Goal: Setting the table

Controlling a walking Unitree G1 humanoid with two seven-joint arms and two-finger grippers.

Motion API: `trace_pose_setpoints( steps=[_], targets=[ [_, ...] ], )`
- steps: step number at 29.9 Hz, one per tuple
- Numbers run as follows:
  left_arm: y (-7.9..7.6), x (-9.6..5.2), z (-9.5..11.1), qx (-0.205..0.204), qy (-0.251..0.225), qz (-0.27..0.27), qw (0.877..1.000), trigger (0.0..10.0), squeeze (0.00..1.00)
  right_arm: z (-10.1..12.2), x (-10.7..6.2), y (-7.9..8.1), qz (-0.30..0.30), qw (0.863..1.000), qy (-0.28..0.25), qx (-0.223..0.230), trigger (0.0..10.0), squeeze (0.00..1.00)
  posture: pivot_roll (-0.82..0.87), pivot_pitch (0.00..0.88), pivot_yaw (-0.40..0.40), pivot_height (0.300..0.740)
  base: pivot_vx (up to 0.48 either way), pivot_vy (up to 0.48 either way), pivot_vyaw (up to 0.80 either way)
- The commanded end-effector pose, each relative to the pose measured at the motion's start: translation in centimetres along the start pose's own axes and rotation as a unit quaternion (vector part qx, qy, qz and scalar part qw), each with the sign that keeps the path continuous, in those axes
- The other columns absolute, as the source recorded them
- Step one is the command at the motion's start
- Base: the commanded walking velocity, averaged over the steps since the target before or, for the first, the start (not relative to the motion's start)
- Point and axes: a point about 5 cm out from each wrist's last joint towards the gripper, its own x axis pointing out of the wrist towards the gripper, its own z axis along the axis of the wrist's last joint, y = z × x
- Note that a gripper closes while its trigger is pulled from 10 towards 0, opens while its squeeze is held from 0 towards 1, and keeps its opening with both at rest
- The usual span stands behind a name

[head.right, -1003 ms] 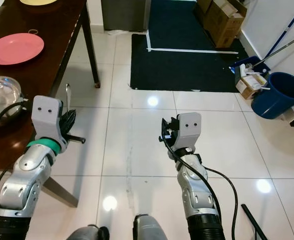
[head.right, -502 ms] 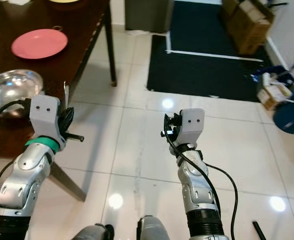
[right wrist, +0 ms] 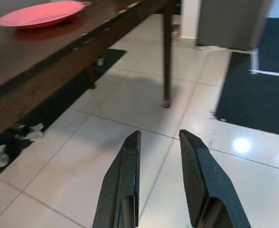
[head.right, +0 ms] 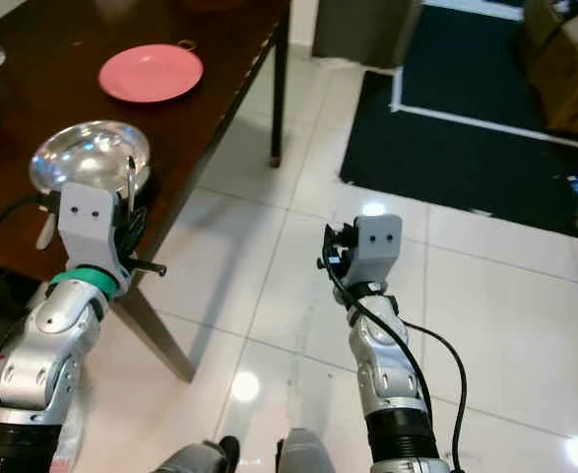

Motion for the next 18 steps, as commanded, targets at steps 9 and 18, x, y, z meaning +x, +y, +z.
trace_pose_setpoints(
  steps=[9, 18],
  targets=[
    [0.11, -0.03, -0.61, 0.006, 0.010, 0.000, 1.000, 10.0, 0.00, -0.38, -0.13, -0.05, -0.003, 1.000, 0.001, 0.001, 10.0, 0.00, -0.13, 0.013, 0.051, 0.740, 0.000, 0.000, 0.79],
    [0.08, 0.03, -0.53, 0.006, 0.009, -0.001, 1.000, 10.0, 0.00, -0.40, -0.16, -0.17, -0.007, 1.000, 0.000, 0.002, 10.0, 0.00, -0.13, 0.016, 0.053, 0.740, 0.000, 0.000, 0.79]
  ],
)
